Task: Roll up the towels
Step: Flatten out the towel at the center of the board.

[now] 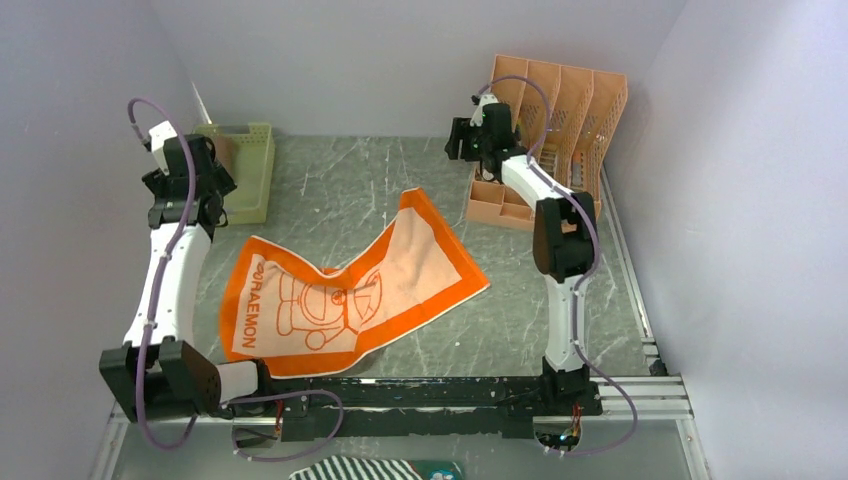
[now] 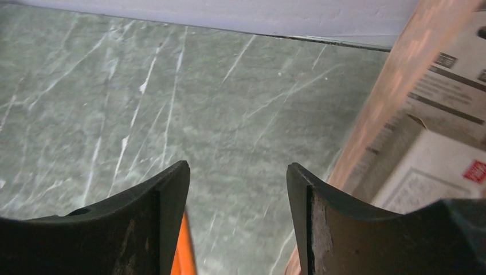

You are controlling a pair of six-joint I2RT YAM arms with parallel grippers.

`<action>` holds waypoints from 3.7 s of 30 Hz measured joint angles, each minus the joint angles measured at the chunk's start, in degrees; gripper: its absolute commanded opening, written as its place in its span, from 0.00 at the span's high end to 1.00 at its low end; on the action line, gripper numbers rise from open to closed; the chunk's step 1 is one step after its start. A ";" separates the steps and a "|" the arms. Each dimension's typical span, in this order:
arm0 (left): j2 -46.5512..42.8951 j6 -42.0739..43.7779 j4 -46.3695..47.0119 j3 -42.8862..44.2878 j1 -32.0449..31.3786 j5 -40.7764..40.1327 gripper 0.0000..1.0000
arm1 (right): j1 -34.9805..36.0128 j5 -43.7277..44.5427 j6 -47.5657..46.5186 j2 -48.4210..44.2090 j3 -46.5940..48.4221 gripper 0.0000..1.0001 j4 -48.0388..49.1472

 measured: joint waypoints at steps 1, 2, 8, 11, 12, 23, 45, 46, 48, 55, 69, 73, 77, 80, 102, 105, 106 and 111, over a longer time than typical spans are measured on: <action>-1.33 -0.09 -0.04 -1.29 0.15 1.22 0.16 | -0.20 -0.13 0.02 2.67 3.04 0.37 -1.38; -2.64 -0.13 -0.04 -2.75 0.39 2.54 0.16 | -0.33 -0.24 0.02 5.05 5.79 0.37 -2.67; -6.93 -0.04 -1.01 -8.59 0.83 8.92 0.00 | -0.31 0.26 -0.04 13.60 16.98 0.36 -8.85; -7.17 0.35 -1.18 -11.56 0.94 10.82 0.00 | -0.63 0.96 -0.07 14.73 19.71 0.35 -11.58; -6.51 0.52 -1.51 -12.22 1.01 11.13 0.00 | -0.94 0.96 -0.02 14.80 19.85 0.35 -11.89; 4.50 7.87 -4.31 -16.50 6.49 18.43 0.12 | -5.88 -0.48 1.03 10.45 15.04 0.35 -10.34; 12.44 9.57 -4.48 -16.46 7.82 21.46 0.01 | -7.76 -5.42 -15.08 -1.75 0.11 0.35 -11.26; 12.31 9.57 -4.44 -16.46 7.93 21.44 0.02 | -6.75 -6.29 -16.98 -1.73 0.66 0.36 -12.07; 12.15 9.57 -4.44 -16.46 8.07 21.44 0.03 | -3.61 -7.52 -20.55 -1.31 1.42 0.37 -14.08; 10.23 9.55 -4.24 -17.57 8.11 21.90 0.04 | 6.12 -10.03 -26.58 2.56 1.20 0.43 -17.29; 7.41 9.55 -3.80 -18.40 8.11 25.40 0.06 | 8.46 -4.00 -25.62 8.04 -0.13 0.50 -13.00; 7.13 9.55 -3.56 -18.40 8.11 26.10 0.06 | 9.40 -2.56 -24.68 8.04 -0.98 0.48 -10.08; 6.58 9.55 -3.48 -18.45 8.11 26.60 0.06 | 10.64 0.17 -24.48 8.04 -1.14 0.45 -8.92; 6.27 9.55 -3.48 -18.47 8.11 26.67 0.06 | 11.04 3.19 -24.26 8.13 -0.79 0.44 -9.25; 8.39 7.02 -3.37 -18.45 8.15 24.72 0.06 | 2.08 24.20 -20.09 6.16 -2.23 0.34 -11.58; 10.86 7.04 -3.43 -17.94 8.68 23.98 0.11 | 1.73 21.35 -20.92 5.20 -2.54 0.34 -12.17; 11.80 7.08 -3.41 -17.53 9.09 23.98 0.14 | 1.49 20.02 -21.09 4.76 -2.54 0.34 -12.39; 16.00 8.79 -3.21 -13.97 12.33 24.22 0.16 | 0.50 14.29 -21.46 3.93 0.28 0.34 -13.40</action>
